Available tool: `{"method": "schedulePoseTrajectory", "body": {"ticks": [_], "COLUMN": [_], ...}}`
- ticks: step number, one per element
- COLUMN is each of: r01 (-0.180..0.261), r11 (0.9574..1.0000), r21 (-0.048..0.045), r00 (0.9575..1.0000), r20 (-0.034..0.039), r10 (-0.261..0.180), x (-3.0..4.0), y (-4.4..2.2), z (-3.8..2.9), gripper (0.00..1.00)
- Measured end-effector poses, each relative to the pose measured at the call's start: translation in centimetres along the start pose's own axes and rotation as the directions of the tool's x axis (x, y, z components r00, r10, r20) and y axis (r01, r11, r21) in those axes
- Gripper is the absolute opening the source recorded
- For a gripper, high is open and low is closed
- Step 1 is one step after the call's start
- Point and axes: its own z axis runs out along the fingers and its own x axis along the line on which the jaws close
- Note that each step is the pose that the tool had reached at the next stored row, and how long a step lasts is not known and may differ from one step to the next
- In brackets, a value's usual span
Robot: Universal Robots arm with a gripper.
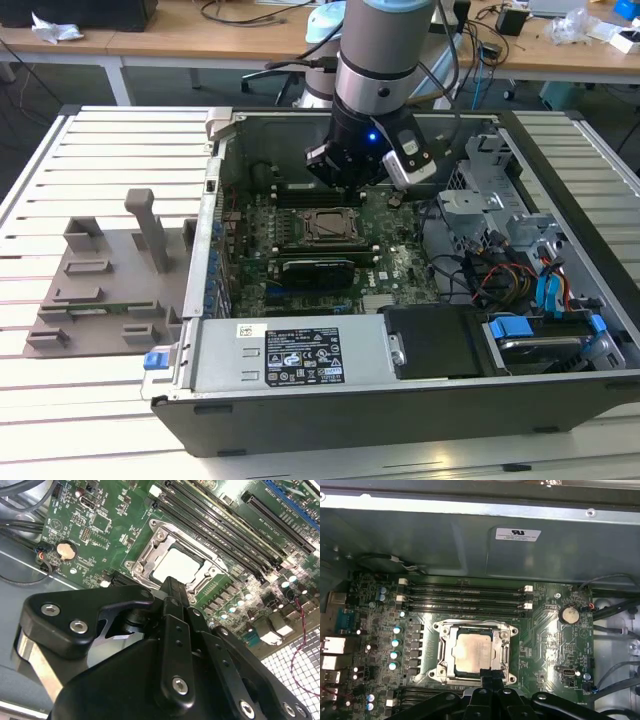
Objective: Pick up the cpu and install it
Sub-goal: 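Install the second cpu locking lever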
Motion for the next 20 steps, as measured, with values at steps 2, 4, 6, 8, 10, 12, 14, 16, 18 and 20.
{"method": "schedulePoseTrajectory", "body": {"ticks": [2,4,6,8,10,12,14,16,18,20], "r01": [0.0,0.0,0.0,0.0,0.0,0.0,0.0,0.0,0.0,0.0], "r11": [1.0,1.0,1.0,1.0,1.0,1.0,1.0,1.0,1.0,1.0], "r21": [0.0,-0.0001,0.0,0.0,-0.0001,-0.0001,-0.0001,-0.0001,-0.0001,-0.0001], "r00": [1.0,1.0,1.0,1.0,1.0,1.0,1.0,1.0,1.0,1.0], "r20": [0.0,0.0,0.0,0.0,0.0,0.0,0.0,0.0001,0.0,0.0001], "r10": [0.0,0.0,0.0,0.0,0.0,0.0,0.0,0.0,0.0,0.0], "x": [0.0,0.0,0.0,0.0,0.0,0.0,0.0,0.0,0.0,0.0], "y": [-0.01,-0.02,-0.04,-0.04,-0.05,-0.06,-0.07,-0.08,-0.09,-0.1], "z": [0.07,0.16,0.23,0.28,0.32,0.38,0.43,0.52,0.6,0.65], "gripper": [0.11,0.11,0.11,0.11,0.11,0.11,0.11,0.11,0.11,0.11]}}
